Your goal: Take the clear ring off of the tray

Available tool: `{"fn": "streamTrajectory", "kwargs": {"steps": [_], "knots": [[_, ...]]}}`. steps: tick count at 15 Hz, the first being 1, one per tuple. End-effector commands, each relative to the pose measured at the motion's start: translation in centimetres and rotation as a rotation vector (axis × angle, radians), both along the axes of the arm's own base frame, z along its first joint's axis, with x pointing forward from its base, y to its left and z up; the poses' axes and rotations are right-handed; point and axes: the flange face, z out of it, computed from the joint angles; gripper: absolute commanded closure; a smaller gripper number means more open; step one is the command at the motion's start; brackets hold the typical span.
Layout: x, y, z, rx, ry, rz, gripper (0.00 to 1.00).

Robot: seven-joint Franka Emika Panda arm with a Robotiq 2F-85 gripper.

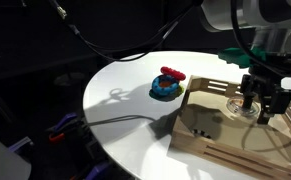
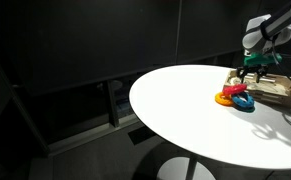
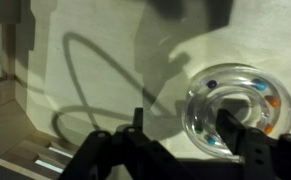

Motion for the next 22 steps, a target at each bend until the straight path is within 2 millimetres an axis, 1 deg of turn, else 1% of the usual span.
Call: {"fn": "streamTrajectory", "kwargs": {"steps": [1, 2, 3, 4, 5, 6, 7, 9, 10, 12, 15, 19, 22], "knots": [[0.7, -0.6, 0.1, -0.002, -0.020, -0.026, 0.34], [0.8, -0.6, 0.1, -0.002, -0.021, -0.028, 0.40], [0.9, -0.6, 0.2, -0.002, -0.027, -0.032, 0.56], [0.9, -0.7, 0.3, -0.002, -0.030, -0.034, 0.62], [1.0, -0.7, 0.3, -0.003, -0.031, -0.038, 0.66], [1.0, -0.7, 0.4, -0.004, -0.035, -0.042, 0.72], [1.0, -0.7, 0.7, -0.007, -0.041, -0.044, 0.82], [0.9, -0.6, 1.0, -0.013, -0.051, -0.052, 0.95], [0.9, -0.6, 1.2, -0.016, -0.058, -0.056, 0.90], [0.7, -0.4, 1.7, -0.022, -0.073, -0.057, 0.90], [0.5, 0.3, 3.0, -0.038, -0.105, -0.047, 0.90], [0.3, 1.9, 5.1, -0.045, -0.141, -0.014, 0.90], [-0.3, 3.4, 6.5, -0.045, -0.148, 0.012, 0.90]]}}
